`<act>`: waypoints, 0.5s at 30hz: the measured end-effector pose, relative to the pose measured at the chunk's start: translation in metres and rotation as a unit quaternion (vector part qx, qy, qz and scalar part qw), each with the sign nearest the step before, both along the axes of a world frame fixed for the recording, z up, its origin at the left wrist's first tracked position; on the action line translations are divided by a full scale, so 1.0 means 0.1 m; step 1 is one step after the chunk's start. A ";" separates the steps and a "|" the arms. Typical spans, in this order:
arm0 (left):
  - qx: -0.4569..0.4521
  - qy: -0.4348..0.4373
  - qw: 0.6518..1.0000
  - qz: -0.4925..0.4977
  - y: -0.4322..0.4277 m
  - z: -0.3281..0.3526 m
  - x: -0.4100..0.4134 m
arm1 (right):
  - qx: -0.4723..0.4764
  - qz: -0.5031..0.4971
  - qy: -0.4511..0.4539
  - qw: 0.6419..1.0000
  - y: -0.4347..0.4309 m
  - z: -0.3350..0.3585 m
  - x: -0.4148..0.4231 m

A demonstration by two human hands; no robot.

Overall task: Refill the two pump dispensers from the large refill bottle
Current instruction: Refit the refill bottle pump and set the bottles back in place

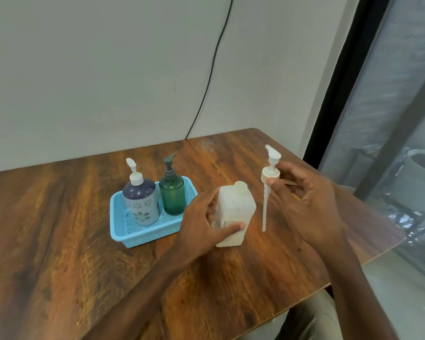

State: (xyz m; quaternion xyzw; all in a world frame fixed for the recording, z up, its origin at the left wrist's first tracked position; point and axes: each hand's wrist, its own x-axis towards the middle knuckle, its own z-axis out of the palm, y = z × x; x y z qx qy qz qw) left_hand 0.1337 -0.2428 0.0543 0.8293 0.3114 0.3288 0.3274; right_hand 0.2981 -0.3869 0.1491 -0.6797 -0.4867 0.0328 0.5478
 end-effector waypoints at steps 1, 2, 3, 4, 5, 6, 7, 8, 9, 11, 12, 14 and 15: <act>-0.005 -0.006 1.000 -0.002 -0.02 0.00 0.00 | 0.022 0.013 -0.008 1.000 -0.01 0.10 -0.06; -0.014 -0.012 1.000 -0.004 -0.03 0.00 -0.01 | 0.043 0.025 -0.018 0.999 -0.01 0.20 -0.14; -0.024 -0.015 1.000 -0.005 -0.05 0.01 -0.02 | 0.061 0.035 -0.028 0.997 0.00 0.28 -0.21; -0.032 -0.017 0.999 -0.005 -0.06 0.01 -0.02 | 0.077 0.045 -0.035 0.995 0.00 0.36 -0.27; -0.037 -0.021 0.999 -0.006 -0.07 0.01 -0.03 | 0.092 0.054 -0.039 0.993 0.01 0.43 -0.31; -0.043 -0.026 0.999 -0.006 -0.08 0.01 -0.04 | 0.105 0.062 -0.041 0.992 0.02 0.50 -0.34; -0.049 -0.030 0.998 -0.007 -0.09 0.02 -0.04 | 0.116 0.067 -0.043 0.990 0.03 0.56 -0.36; -0.052 -0.032 0.998 -0.007 -0.10 0.02 -0.05 | 0.128 0.072 -0.046 0.988 0.05 0.62 -0.37; -0.052 -0.033 0.998 -0.007 -0.10 0.02 -0.05 | 0.140 0.077 -0.052 0.986 0.06 0.68 -0.38; -0.058 -0.031 0.998 -0.007 -0.10 0.02 -0.05 | 0.163 0.080 -0.061 0.981 0.08 0.80 -0.41; -0.063 -0.029 0.998 -0.008 -0.10 0.03 -0.05 | 0.174 0.084 -0.057 0.979 0.10 0.85 -0.43; -0.066 -0.028 0.997 -0.010 -0.08 0.03 -0.07 | 0.189 0.095 -0.051 0.976 0.15 0.93 -0.47; -0.068 -0.026 0.997 -0.009 -0.08 0.03 -0.08 | 0.190 0.100 -0.051 0.975 0.18 0.95 -0.49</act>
